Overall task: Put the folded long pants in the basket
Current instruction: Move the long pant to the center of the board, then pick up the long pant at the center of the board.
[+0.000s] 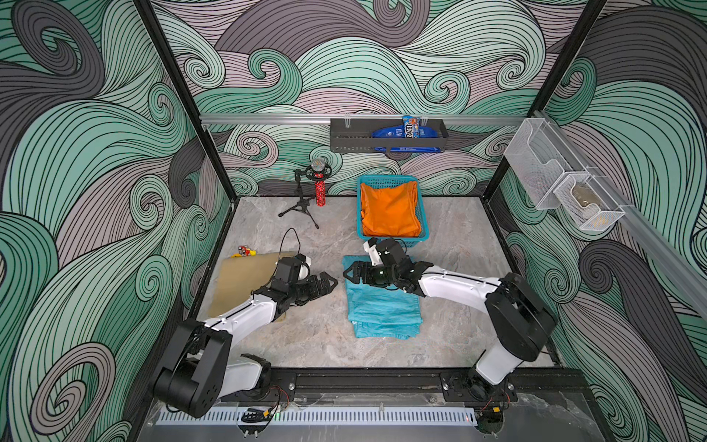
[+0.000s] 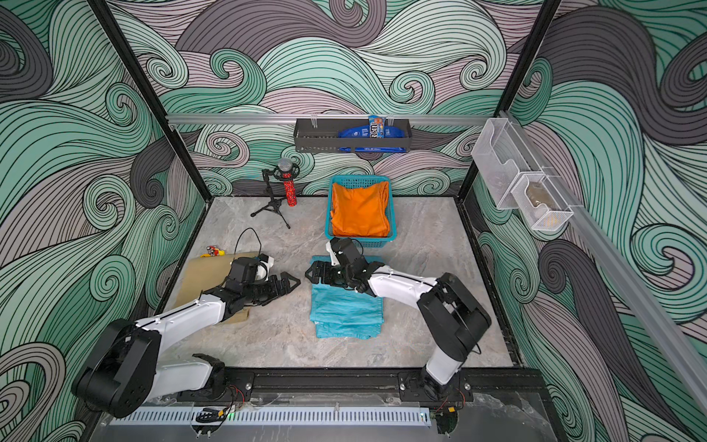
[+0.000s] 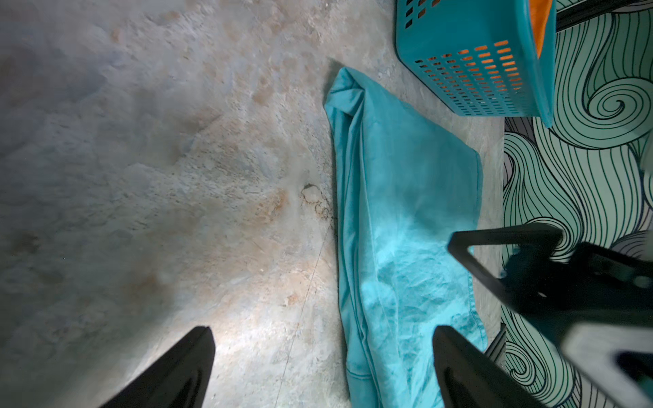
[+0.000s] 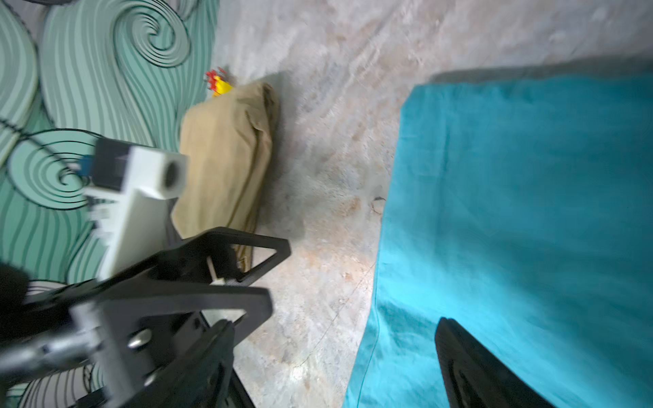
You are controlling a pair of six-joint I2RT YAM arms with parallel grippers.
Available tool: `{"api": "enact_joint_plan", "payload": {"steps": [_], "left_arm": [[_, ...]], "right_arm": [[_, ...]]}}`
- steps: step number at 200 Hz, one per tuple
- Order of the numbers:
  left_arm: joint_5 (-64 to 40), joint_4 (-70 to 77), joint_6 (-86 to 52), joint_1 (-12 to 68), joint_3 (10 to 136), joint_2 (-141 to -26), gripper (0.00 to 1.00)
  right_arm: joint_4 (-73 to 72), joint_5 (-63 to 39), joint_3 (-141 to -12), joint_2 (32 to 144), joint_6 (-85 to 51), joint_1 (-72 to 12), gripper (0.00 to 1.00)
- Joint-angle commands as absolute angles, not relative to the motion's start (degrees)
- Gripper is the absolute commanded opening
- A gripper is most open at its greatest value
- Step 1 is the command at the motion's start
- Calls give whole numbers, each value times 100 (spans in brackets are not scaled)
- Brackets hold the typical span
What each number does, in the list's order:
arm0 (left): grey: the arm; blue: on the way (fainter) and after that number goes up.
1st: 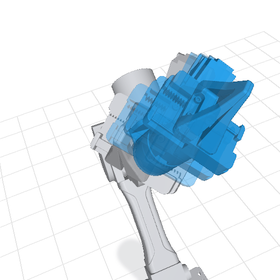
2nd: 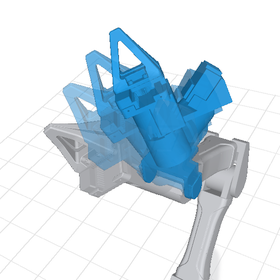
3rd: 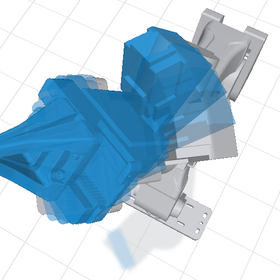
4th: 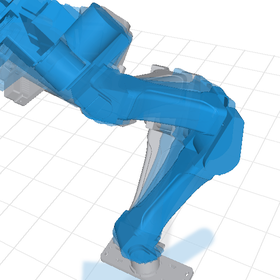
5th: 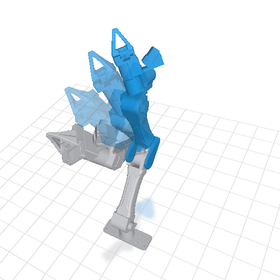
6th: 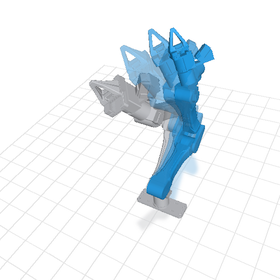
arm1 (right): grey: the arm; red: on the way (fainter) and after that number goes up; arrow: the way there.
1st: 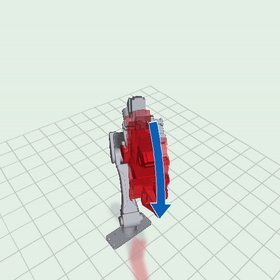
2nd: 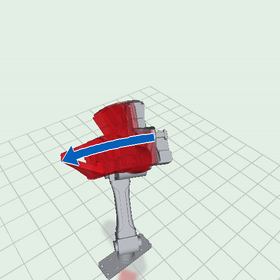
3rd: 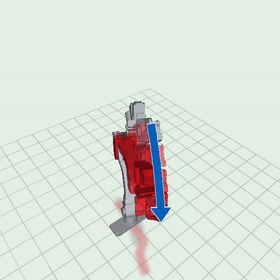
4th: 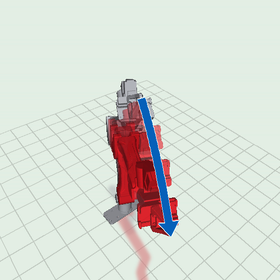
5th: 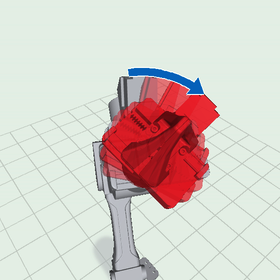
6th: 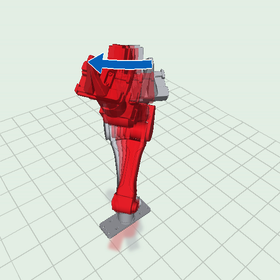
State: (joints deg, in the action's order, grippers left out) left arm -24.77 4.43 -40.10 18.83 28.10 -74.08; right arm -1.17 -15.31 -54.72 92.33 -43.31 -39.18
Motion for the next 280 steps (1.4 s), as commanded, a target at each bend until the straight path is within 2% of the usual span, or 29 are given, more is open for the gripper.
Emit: {"api": "enact_joint_plan", "payload": {"steps": [1, 41, 76, 93, 116, 129, 155, 175, 192, 207, 220, 222, 227, 232, 236, 265, 270, 280], "left_arm": [[-2757, 856, -4186, 1941, 3076, -7576, 98], [-2681, 1569, -4746, 2380, 3011, -7946, 97], [-2503, 2123, -5218, 2693, 2954, -8386, 95], [-2483, 2161, -5255, 2800, 3030, -8606, 94], [-2615, 2442, -5415, 2947, 3075, -8967, 84], [-2635, 2543, -5528, 3029, 3093, -9161, 82], [-2672, 2637, -5577, 3179, 3148, -9376, 78], [-2706, 2611, -5512, 3296, 3245, -9463, 68], [-2732, 2562, -5459, 3399, 3339, -9589, 66], [-2770, 2576, -5443, 3462, 3422, -9712, 61], [-2858, 2633, -5440, 3498, 3454, -9801, 49], [-2874, 2638, -5440, 3498, 3461, -9811, 45], [-2904, 2681, -5444, 3498, 3466, -9840, 29], [-2930, 2714, -5441, 3500, 3468, -9851, 7], [-2927, 2716, -5449, 3498, 3475, -9844, 0], [-2766, 2574, -5384, 3505, 3450, -9599, 0], [-2737, 2518, -5364, 3499, 3458, -9541, 0], [-2716, 2401, -5304, 3498, 3502, -9399, 0]], "right_arm": [[433, -1770, -5136, 8677, -3731, -3268, 92], [1089, -1802, -4209, 7795, -3097, -1899, 93], [1099, -2170, -3533, 7682, -2885, -975, 93], [1084, -2159, -3465, 7842, -2780, -956, 93], [1022, -2261, -3430, 8135, -2772, -979, 93], [845, -2369, -3353, 8265, -2835, -1066, 91], [567, -2412, -3343, 8622, -3083, -1689, 89], [476, -2163, -3478, 8876, -3312, -2247, 88], [462, -2074, -3598, 8829, -3376, -2355, 87], [322, -2194, -3630, 8823, -3485, -2365, 81], [151, -2327, -3596, 8862, -3605, -2418, 72], [128, -2340, -3591, 8867, -3617, -2433, 70], [75, -2347, -3582, 8891, -3641, -2469, 66], [41, -2339, -3573, 8905, -3655, -2505, 61], [16, -2334, -3569, 8916, -3671, -2536, 57], [-29, -2323, -3627, 8906, -3674, -2647, 6], [-28, -2335, -3650, 8883, -3674, -2662, 0], [-19, -2355, -3704, 8784, -3674, -2683, 0]]}}
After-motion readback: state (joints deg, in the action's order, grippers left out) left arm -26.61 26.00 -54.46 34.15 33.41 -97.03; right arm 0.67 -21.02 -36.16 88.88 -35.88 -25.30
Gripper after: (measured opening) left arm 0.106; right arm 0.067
